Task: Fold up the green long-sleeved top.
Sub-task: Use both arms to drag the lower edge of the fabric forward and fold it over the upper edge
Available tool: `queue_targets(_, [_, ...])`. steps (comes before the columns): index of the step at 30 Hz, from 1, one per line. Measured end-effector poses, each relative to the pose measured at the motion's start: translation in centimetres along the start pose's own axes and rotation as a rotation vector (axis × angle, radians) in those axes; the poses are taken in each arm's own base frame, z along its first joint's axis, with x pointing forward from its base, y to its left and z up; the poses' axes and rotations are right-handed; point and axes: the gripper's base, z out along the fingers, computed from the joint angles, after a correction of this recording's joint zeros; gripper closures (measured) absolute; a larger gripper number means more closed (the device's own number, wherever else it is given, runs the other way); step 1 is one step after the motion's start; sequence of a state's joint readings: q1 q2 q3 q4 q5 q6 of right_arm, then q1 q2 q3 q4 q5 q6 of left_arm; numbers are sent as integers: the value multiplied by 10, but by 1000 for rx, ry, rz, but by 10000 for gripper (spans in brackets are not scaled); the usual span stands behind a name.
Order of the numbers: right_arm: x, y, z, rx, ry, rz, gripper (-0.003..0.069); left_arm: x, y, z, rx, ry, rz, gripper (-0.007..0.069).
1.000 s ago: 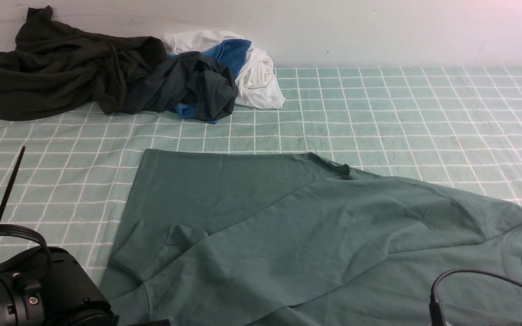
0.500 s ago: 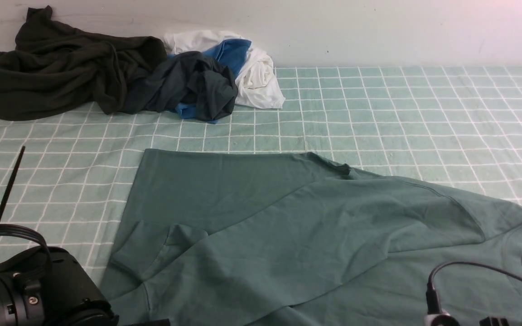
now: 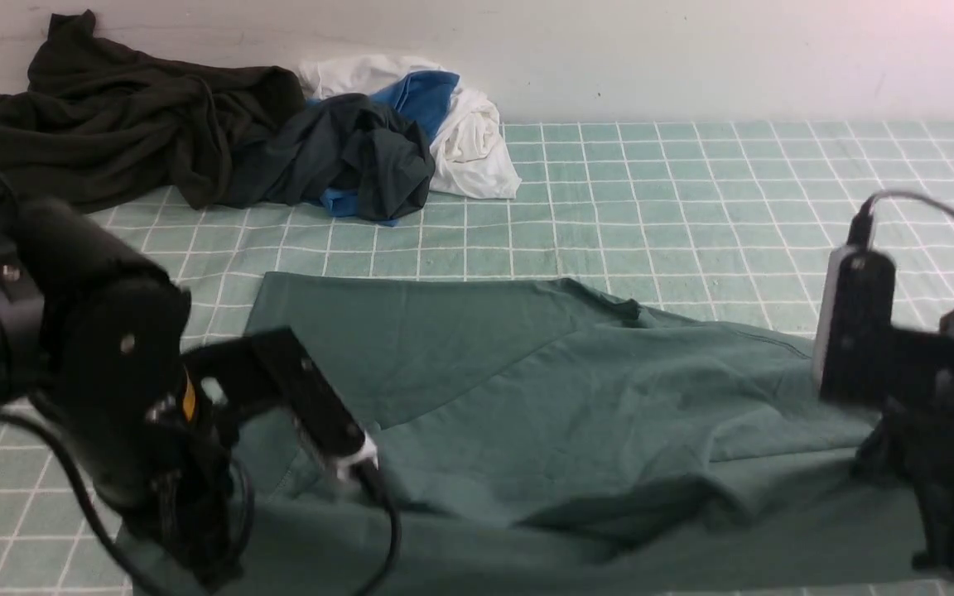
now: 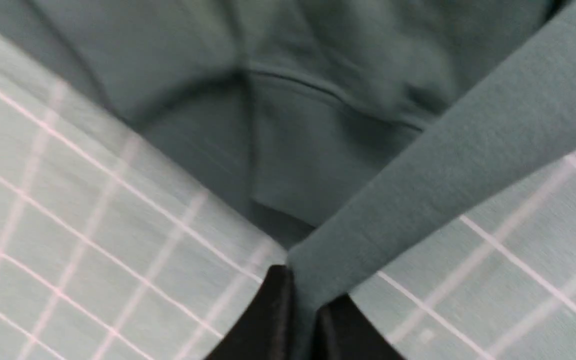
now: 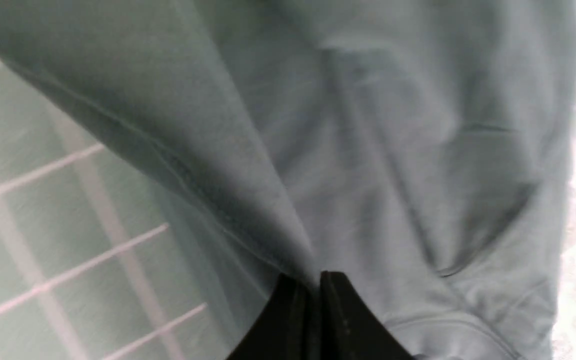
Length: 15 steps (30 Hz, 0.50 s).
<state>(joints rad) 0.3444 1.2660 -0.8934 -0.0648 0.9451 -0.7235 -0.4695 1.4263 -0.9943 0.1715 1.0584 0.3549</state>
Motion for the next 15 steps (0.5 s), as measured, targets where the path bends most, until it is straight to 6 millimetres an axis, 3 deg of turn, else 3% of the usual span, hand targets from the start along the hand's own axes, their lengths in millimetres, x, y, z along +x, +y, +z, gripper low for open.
queue_targets(5, [-11,-46,24,-3,-25,90,648,-36,50,6,-66,-73,-41,615])
queue_targets(11, [-29,-100,79,-2,-6,146,648,-83,111,32,-161,-103,-74,612])
queue_targets(15, [-39,-118,108,-5,12,159,648,-100,134,49,-179,-108,-97,607])
